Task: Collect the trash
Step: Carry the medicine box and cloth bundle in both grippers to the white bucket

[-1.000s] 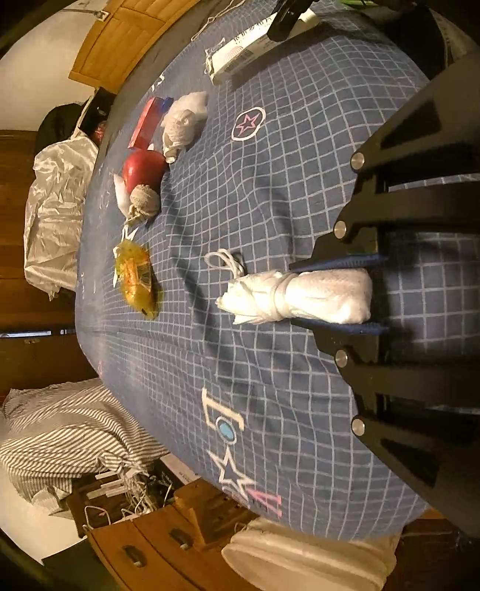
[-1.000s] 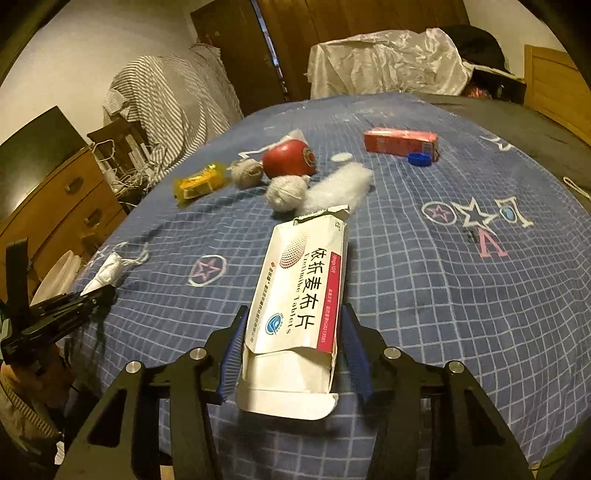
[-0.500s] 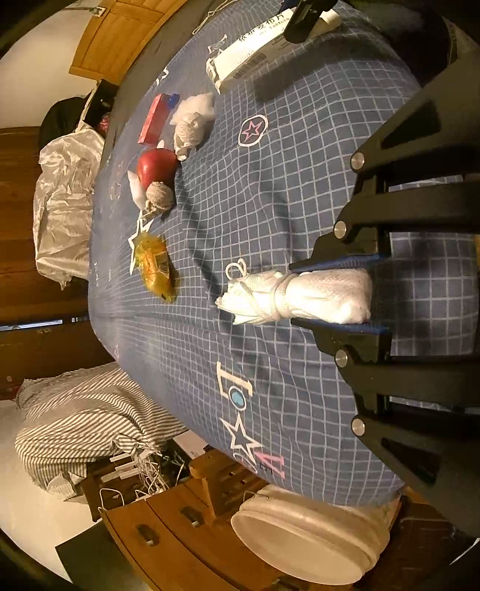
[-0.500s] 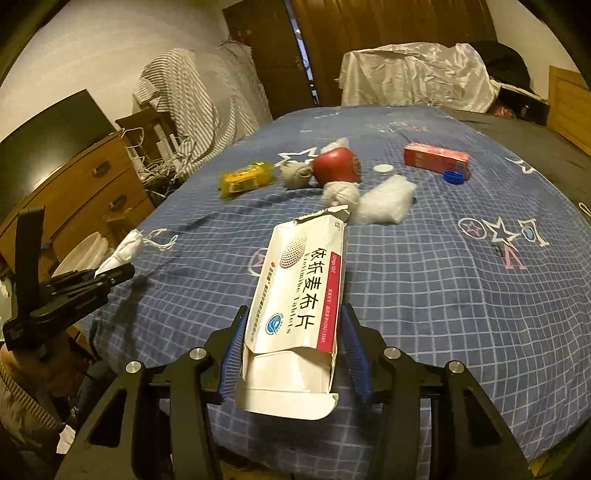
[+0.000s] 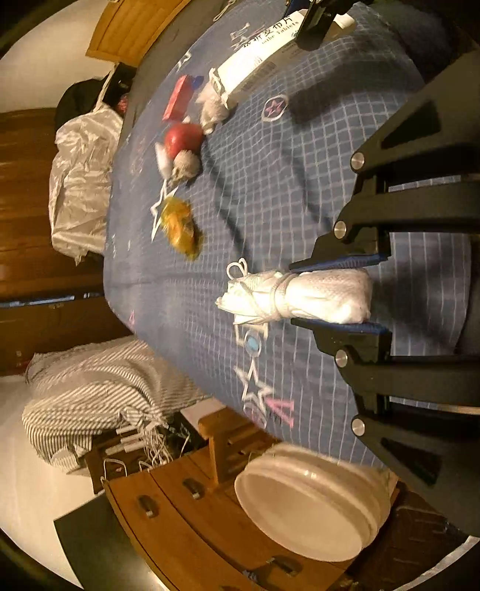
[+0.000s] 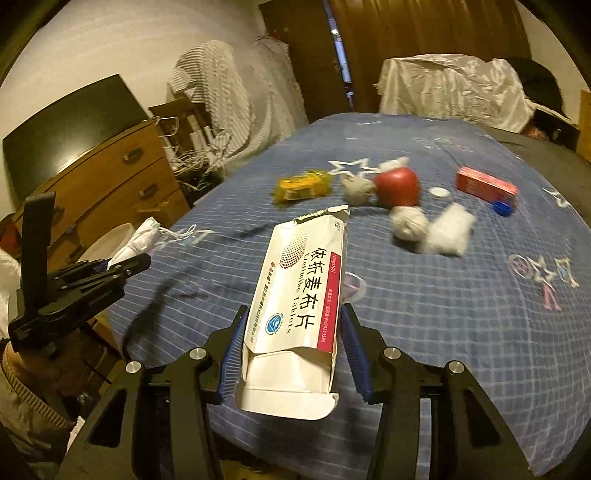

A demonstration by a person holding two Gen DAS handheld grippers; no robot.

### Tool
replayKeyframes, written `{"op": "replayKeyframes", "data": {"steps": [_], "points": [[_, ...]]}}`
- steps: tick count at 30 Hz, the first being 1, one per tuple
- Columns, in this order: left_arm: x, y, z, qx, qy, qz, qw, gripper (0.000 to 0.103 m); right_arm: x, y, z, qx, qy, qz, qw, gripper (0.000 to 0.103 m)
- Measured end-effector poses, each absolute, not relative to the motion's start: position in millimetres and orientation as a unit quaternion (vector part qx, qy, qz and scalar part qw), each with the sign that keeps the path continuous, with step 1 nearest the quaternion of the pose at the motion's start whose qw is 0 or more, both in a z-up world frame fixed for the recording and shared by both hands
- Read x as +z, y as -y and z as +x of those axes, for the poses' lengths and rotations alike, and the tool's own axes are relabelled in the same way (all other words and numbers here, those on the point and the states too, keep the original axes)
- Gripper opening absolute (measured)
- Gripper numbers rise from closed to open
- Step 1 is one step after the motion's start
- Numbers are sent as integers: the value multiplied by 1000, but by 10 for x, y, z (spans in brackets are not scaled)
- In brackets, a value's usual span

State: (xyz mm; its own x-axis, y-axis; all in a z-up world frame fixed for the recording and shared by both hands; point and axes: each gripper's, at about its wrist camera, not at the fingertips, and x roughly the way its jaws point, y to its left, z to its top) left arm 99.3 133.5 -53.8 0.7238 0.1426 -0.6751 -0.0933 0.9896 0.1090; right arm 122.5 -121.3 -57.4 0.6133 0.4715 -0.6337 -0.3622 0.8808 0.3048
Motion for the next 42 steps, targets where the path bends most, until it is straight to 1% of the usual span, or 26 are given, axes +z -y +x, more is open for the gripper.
{"op": "replayKeyframes", "data": {"steps": [8, 13, 19, 26, 30, 42], "points": [[-276, -1883, 962, 109, -343, 32, 933, 21, -222, 583, 1483, 291, -375, 73, 877, 51], [-103, -2314, 921, 143, -328, 35, 933, 21, 34, 9, 1685, 331, -377, 61, 863, 51], [28, -2842, 892, 178, -330, 47, 926, 21, 357, -760, 1889, 378, -384, 41, 841, 51], [62, -3468, 785, 216, -346, 44, 912, 21, 697, -1731, 2082, 426, -396, 13, 814, 51], [60, -3805, 720, 232, -358, 31, 904, 21, 798, -2216, 2130, 444, -401, -5, 801, 51], [7, -4361, 753, 248, -379, 29, 891, 21, 939, -3373, 2081, 478, -418, -65, 770, 51]]}}
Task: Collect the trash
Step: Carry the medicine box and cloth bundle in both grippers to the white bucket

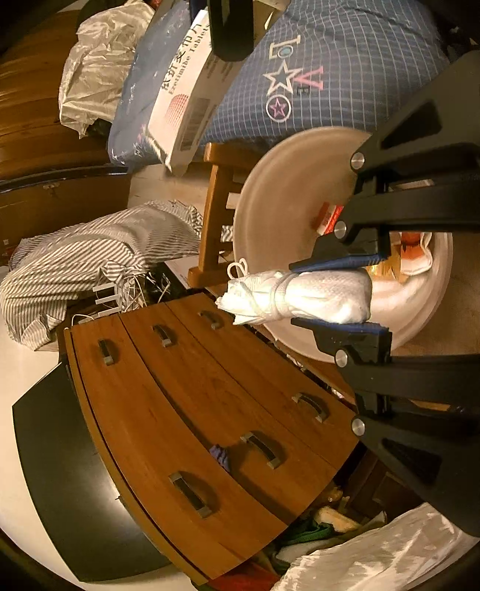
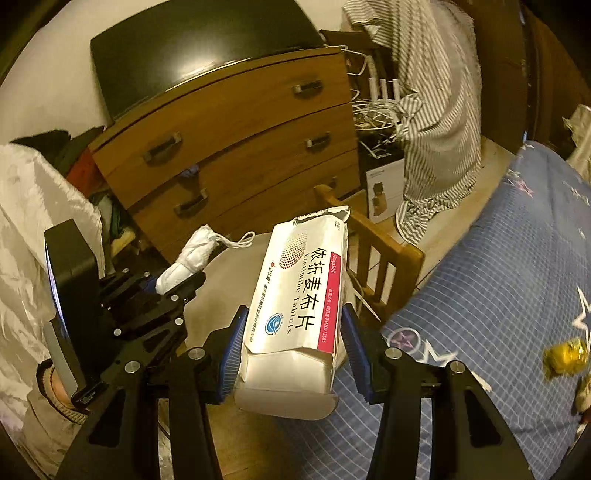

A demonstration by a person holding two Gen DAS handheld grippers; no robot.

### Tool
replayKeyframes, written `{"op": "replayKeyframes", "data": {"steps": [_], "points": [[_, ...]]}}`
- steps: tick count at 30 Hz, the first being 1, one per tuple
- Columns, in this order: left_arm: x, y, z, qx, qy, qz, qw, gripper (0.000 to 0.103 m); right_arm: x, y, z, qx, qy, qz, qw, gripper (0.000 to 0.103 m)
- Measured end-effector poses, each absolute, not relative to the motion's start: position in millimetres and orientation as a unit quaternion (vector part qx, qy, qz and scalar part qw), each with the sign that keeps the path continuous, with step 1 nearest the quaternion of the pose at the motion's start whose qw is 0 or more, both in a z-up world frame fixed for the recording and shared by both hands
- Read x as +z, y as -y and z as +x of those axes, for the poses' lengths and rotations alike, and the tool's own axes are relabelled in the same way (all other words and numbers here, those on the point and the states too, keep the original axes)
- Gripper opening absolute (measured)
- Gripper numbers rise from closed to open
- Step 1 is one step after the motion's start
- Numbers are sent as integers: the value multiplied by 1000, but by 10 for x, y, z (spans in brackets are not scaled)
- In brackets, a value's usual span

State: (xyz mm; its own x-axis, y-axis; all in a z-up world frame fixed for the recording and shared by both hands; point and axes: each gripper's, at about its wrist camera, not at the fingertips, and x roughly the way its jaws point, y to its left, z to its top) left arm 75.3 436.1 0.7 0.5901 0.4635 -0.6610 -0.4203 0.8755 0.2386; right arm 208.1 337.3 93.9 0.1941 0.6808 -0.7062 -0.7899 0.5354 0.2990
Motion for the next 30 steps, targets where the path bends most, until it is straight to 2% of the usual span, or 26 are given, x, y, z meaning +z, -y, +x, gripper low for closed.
{"op": "replayKeyframes", "data": {"steps": [11, 30], "points": [[-113, -4573, 707, 245, -396, 22, 885, 21, 793, -3771, 1993, 478, -430, -91, 760, 51], [-200, -4622, 719, 245, -403, 24, 881, 21, 708, -3866, 1946, 479, -434, -105, 756, 51]]}}
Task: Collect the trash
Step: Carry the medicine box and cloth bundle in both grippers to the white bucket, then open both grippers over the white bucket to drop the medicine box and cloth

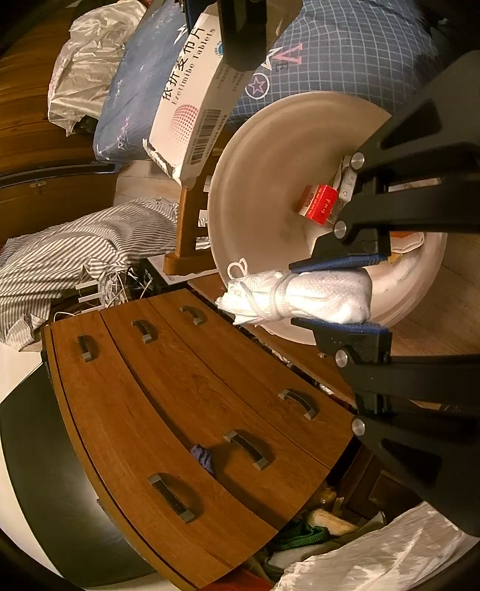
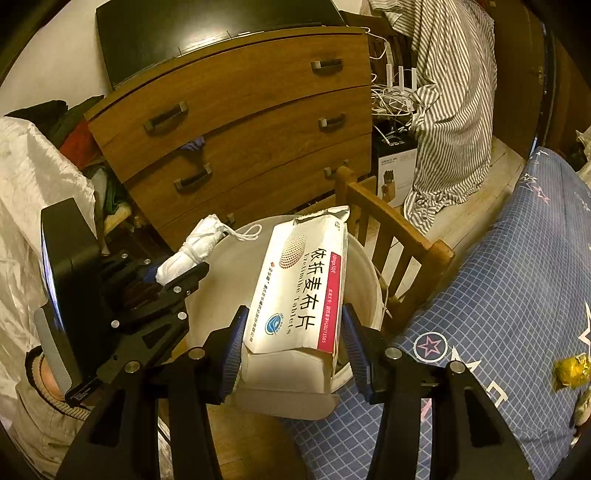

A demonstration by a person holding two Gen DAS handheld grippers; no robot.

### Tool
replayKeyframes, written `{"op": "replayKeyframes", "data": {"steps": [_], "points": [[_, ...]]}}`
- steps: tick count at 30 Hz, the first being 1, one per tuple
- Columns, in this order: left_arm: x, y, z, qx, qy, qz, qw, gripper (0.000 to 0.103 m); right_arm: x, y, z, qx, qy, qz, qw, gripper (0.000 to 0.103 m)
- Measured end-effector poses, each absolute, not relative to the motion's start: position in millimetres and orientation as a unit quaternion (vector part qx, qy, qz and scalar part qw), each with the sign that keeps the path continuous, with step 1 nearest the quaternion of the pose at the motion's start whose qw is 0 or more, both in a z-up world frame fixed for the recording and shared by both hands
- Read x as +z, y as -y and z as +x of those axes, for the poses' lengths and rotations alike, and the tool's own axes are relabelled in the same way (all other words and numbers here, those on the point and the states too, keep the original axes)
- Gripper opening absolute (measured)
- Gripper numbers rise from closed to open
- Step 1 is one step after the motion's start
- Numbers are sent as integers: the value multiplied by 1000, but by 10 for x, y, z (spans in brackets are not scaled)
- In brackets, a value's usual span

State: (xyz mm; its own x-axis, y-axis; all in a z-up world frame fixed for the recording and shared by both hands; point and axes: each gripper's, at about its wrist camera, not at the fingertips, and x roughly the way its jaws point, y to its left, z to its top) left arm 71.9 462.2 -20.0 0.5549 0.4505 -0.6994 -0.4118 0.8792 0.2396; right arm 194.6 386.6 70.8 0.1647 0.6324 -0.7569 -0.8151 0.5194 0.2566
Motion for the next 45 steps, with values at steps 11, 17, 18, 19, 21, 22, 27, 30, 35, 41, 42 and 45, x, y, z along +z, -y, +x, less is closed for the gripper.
{"op": "replayKeyframes", "data": {"steps": [11, 17, 18, 19, 21, 22, 27, 30, 35, 41, 42, 45], "points": [[-237, -4653, 729, 244, -407, 24, 880, 21, 678, -3898, 1963, 475, -436, -105, 757, 51], [-246, -4695, 764, 245, -407, 21, 880, 21, 661, -3899, 1996, 471, -431, -104, 763, 52], [-244, -4692, 768, 244, -406, 22, 880, 21, 652, -3901, 2014, 470, -431, -104, 763, 52], [-245, -4686, 771, 244, -406, 22, 881, 21, 649, -3904, 2015, 471, -430, -105, 763, 52], [-247, -4671, 783, 243, -406, 24, 881, 21, 644, -3911, 2021, 471, -429, -105, 763, 52], [-250, -4672, 789, 243, -406, 24, 880, 21, 644, -3916, 2022, 472, -429, -104, 763, 53], [-282, -4731, 836, 247, -410, 8, 878, 53, 601, -3948, 2070, 471, -432, -96, 763, 63], [-307, -4760, 831, 250, -410, 1, 877, 53, 562, -3932, 2105, 469, -436, -91, 762, 63], [-335, -4730, 827, 249, -414, 6, 875, 53, 544, -3880, 2140, 470, -436, -89, 762, 62], [-345, -4671, 833, 246, -414, 8, 876, 53, 505, -3812, 2160, 463, -438, -82, 766, 62], [-352, -4643, 831, 245, -414, 9, 877, 53, 502, -3799, 2160, 460, -437, -81, 768, 62], [-366, -4591, 838, 247, -414, 11, 876, 53, 492, -3715, 2156, 453, -431, -78, 777, 62]]}}
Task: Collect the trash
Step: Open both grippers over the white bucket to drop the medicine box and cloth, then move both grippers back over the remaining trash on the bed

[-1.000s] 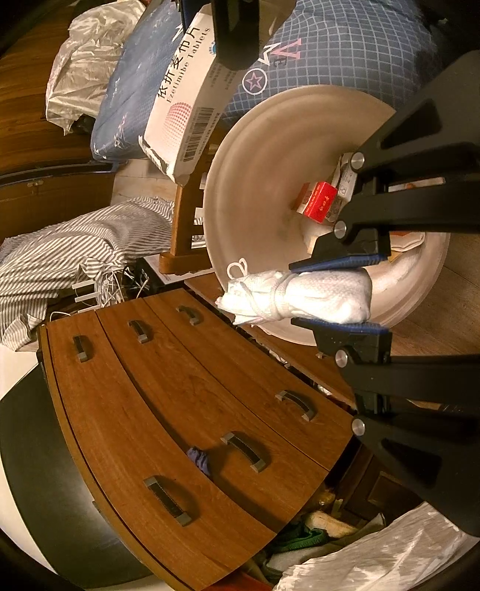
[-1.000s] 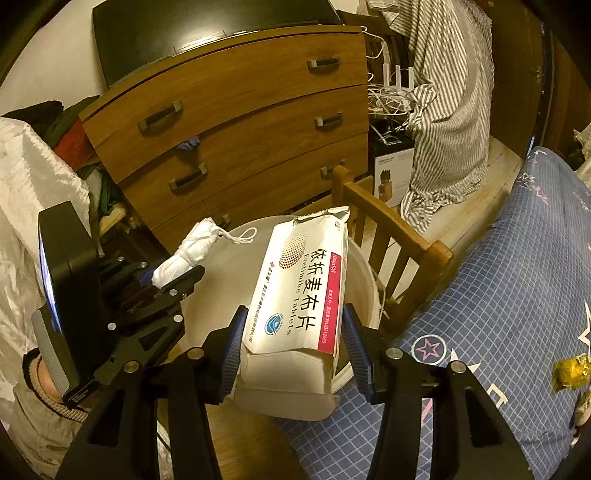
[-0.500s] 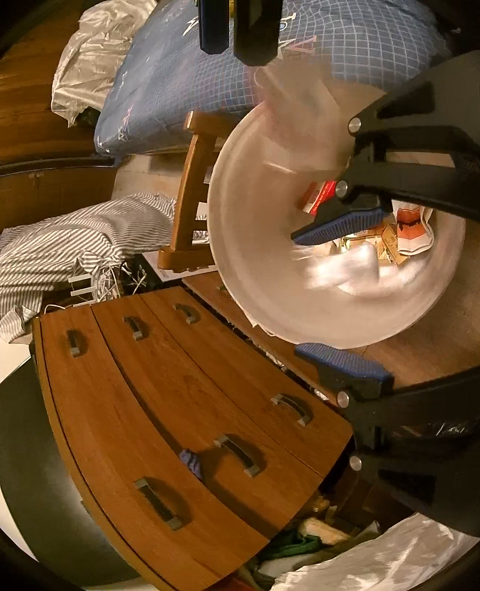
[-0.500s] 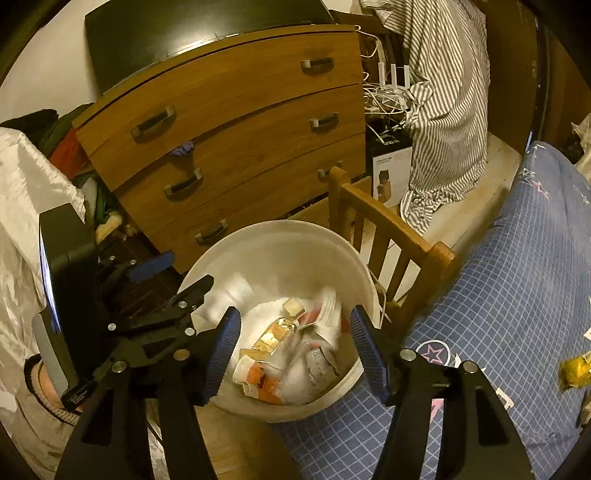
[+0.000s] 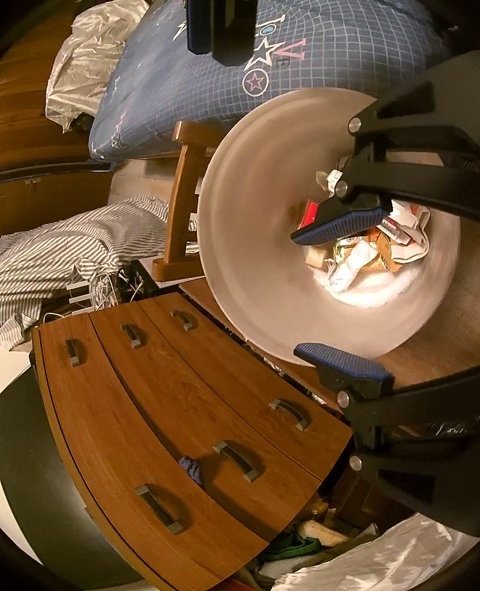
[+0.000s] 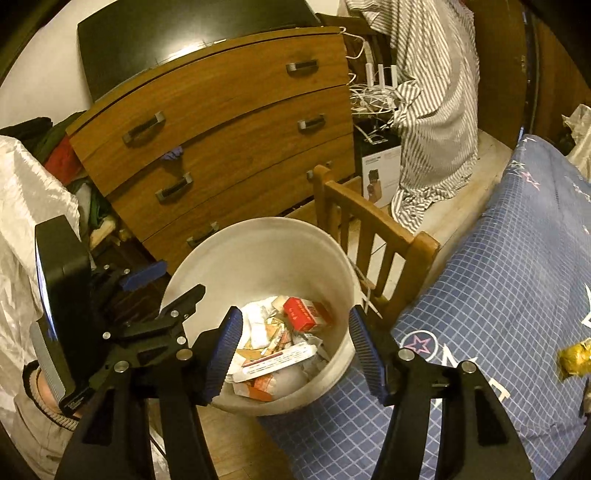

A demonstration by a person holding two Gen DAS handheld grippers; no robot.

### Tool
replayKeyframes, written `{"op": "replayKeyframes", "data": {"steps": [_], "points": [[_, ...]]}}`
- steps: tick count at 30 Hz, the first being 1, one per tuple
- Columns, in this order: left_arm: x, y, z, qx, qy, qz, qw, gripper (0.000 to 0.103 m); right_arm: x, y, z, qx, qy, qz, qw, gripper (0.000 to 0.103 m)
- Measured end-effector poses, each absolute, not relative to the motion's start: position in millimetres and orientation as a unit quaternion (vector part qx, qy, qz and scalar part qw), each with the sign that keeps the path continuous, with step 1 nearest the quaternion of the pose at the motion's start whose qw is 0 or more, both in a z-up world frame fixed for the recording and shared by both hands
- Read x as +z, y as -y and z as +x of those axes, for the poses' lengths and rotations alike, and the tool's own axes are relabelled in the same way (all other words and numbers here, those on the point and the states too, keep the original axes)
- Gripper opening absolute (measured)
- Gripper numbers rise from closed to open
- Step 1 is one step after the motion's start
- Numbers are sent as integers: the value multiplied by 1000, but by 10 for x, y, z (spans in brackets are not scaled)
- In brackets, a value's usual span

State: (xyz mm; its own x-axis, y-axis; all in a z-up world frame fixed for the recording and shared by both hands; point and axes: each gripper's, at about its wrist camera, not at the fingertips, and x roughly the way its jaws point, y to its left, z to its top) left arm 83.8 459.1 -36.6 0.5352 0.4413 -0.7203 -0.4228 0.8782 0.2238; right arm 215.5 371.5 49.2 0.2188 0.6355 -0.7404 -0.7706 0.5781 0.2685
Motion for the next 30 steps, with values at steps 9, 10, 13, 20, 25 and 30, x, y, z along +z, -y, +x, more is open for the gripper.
{"op": "replayKeyframes", "data": {"steps": [9, 10, 13, 20, 25, 30], "points": [[-249, -4191, 836, 252, -378, 13, 891, 64, 631, -3181, 2057, 400, -330, -57, 853, 62], [-243, -4093, 837, 250, -370, 13, 894, 65, 642, -3095, 2039, 392, -316, -54, 862, 62], [-254, -3871, 850, 242, -359, 14, 901, 69, 649, -2796, 1988, 367, -275, -46, 887, 62], [-489, -3365, 987, 209, -369, -5, 906, 74, 442, -1968, 1957, 298, -228, -36, 926, 65], [-665, -3092, 1076, 186, -386, -16, 904, 74, 140, -1354, 2010, 253, -240, -32, 937, 70], [-833, -2656, 1172, 143, -403, -10, 904, 75, -185, -600, 2144, 209, -283, -8, 936, 72]]}}
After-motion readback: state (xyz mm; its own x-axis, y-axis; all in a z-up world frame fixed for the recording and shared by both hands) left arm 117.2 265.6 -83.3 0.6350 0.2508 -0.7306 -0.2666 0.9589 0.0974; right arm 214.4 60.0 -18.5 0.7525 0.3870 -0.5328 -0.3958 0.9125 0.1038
